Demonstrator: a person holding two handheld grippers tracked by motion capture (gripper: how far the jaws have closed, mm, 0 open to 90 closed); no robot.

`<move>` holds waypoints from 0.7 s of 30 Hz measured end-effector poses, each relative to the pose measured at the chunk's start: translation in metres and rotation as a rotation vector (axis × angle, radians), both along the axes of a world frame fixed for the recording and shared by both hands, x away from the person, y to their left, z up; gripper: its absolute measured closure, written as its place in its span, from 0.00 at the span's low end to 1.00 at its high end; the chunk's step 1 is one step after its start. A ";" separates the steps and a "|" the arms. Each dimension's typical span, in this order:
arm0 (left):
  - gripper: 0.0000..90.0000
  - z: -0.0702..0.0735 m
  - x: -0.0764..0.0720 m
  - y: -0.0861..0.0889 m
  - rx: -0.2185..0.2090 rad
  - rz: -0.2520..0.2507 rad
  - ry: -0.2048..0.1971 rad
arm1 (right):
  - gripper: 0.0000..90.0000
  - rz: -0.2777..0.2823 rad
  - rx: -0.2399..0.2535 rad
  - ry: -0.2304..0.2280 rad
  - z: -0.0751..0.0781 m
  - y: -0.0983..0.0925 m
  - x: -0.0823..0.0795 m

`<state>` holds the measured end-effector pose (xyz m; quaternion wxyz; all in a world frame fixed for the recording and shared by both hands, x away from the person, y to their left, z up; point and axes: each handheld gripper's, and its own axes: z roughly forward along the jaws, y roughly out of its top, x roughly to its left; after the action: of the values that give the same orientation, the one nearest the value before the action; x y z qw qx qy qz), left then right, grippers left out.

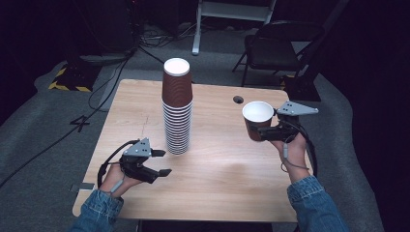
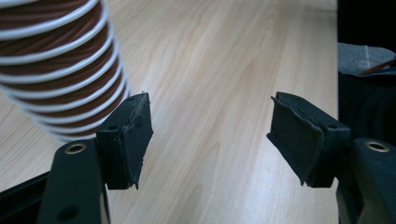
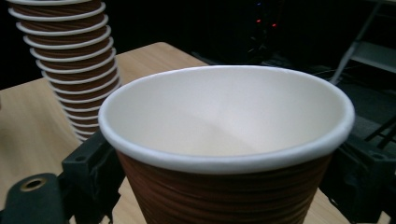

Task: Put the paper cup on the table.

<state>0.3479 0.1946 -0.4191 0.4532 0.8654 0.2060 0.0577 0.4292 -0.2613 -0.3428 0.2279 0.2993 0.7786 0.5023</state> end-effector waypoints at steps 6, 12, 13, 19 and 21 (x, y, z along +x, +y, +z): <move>0.33 -0.009 0.006 0.017 -0.004 0.103 0.026 | 0.13 -0.081 0.014 0.023 -0.022 -0.017 0.007; 0.33 -0.016 0.010 0.026 0.014 0.199 0.032 | 0.13 -0.132 0.045 0.014 -0.040 -0.022 0.009; 0.33 -0.018 0.012 0.027 0.020 0.219 0.032 | 0.13 -0.138 0.044 0.010 -0.043 -0.023 0.009; 0.32 -0.025 0.016 0.030 0.036 0.263 0.063 | 0.13 -0.172 0.059 0.020 -0.058 -0.024 0.013; 0.32 -0.027 0.018 0.031 0.042 0.274 0.066 | 0.13 -0.177 0.057 0.019 -0.064 -0.023 0.016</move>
<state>0.3659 0.2258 -0.4465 0.4159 0.8398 0.3358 0.0950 0.4448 -0.2842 -0.4069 0.2555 0.3781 0.7365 0.4993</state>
